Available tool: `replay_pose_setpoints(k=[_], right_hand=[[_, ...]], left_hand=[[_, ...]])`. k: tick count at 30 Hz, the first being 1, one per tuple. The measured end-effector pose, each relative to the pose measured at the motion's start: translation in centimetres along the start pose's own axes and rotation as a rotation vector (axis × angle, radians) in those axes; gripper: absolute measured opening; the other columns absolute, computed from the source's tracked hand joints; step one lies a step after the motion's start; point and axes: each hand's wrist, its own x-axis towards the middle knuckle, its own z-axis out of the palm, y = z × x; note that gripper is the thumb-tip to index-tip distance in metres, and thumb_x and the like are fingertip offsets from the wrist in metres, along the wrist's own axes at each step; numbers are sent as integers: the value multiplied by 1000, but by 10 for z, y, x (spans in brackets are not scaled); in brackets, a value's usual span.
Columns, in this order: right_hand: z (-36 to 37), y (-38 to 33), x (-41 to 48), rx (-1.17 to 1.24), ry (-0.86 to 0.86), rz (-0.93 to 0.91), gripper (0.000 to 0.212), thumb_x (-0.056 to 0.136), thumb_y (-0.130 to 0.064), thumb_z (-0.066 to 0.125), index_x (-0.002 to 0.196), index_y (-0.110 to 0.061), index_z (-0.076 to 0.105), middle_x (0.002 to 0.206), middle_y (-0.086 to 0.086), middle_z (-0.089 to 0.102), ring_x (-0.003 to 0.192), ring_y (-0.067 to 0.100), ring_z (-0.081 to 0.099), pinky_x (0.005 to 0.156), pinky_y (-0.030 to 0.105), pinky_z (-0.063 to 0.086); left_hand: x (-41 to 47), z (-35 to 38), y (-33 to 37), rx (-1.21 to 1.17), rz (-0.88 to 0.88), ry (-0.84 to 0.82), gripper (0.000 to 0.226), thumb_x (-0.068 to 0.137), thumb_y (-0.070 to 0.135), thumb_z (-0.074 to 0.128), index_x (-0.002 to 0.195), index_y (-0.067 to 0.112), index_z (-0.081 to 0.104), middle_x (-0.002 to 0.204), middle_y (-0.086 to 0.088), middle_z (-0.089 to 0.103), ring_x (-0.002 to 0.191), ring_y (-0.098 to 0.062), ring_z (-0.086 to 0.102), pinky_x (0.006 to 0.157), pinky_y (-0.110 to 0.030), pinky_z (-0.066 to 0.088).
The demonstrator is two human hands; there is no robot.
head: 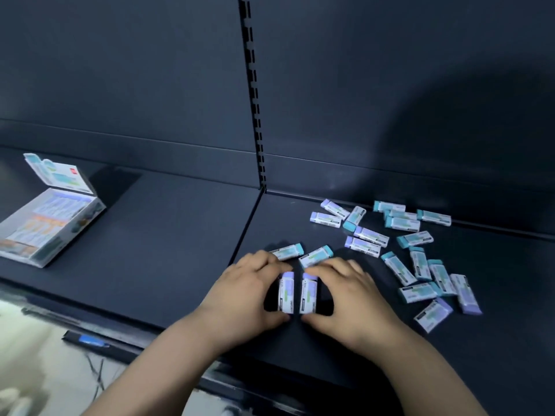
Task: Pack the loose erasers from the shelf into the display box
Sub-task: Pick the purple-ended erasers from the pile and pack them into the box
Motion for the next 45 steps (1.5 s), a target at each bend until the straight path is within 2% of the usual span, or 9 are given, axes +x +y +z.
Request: replay_pose_setpoints(k=[6,12,17,21,23,29,32,38,45], right_hand=[[12,-46,20,13,86,-10,65,70,-43,67,130,-39,41,130,-22,38,119,5,30,95,22,23],[47,-125,51,7,181,77,65,70,-44,67,130,-36,43,127,-20,42,118,5,33,99,23,23],[72,-197,73,37,217,143,62,70,-47,65,128,-37,45,126,-22,43,117,-1,31,95,22,24],[79,-233,80,29,196,136,61,72,-51,61,129,-39,41,127,-25,41,117,-3,31,96,20,24],[80,-243,82,32,190,138,61,72,-51,61,129,-40,40,125,-27,39,117,-3,31,99,22,26],[87,-259,96,86,183,69,58,70,-52,59,125,-41,42,112,-36,29,108,-9,29,92,18,24],[88,-264,105,103,160,35,59,71,-49,61,126,-42,42,113,-35,29,112,-7,31,94,18,23],[92,-286,131,143,112,-31,63,72,-47,64,128,-43,39,123,-31,34,117,-6,28,98,18,21],[115,-325,164,128,138,-17,64,74,-47,65,131,-41,37,119,-34,29,117,-7,27,100,17,23]], left_hand=[[-17,-26,-40,181,49,92,64,69,54,62,129,40,43,124,17,45,111,-9,40,80,-23,21],[-40,-65,-119,271,158,195,59,54,44,77,109,29,63,102,11,62,89,-15,60,70,-28,43],[-62,-98,-183,253,242,233,56,56,47,76,108,30,62,102,12,62,89,-14,58,75,-26,34],[-75,-119,-205,220,271,250,59,53,47,78,106,27,63,99,10,64,89,-16,62,70,-32,45],[-78,-123,-211,201,279,253,59,54,47,77,107,26,64,100,10,64,90,-15,62,71,-31,45],[-87,-127,-224,218,222,235,58,54,45,74,107,25,63,101,9,64,90,-16,62,75,-30,37],[-92,-136,-231,243,186,238,57,57,48,71,109,26,62,103,10,64,91,-15,61,75,-30,30],[-106,-159,-254,252,97,255,56,57,47,71,108,26,63,103,9,64,92,-17,62,77,-30,31],[-123,-183,-316,280,43,258,65,49,40,81,109,24,65,105,8,65,94,-17,63,81,-29,37]])
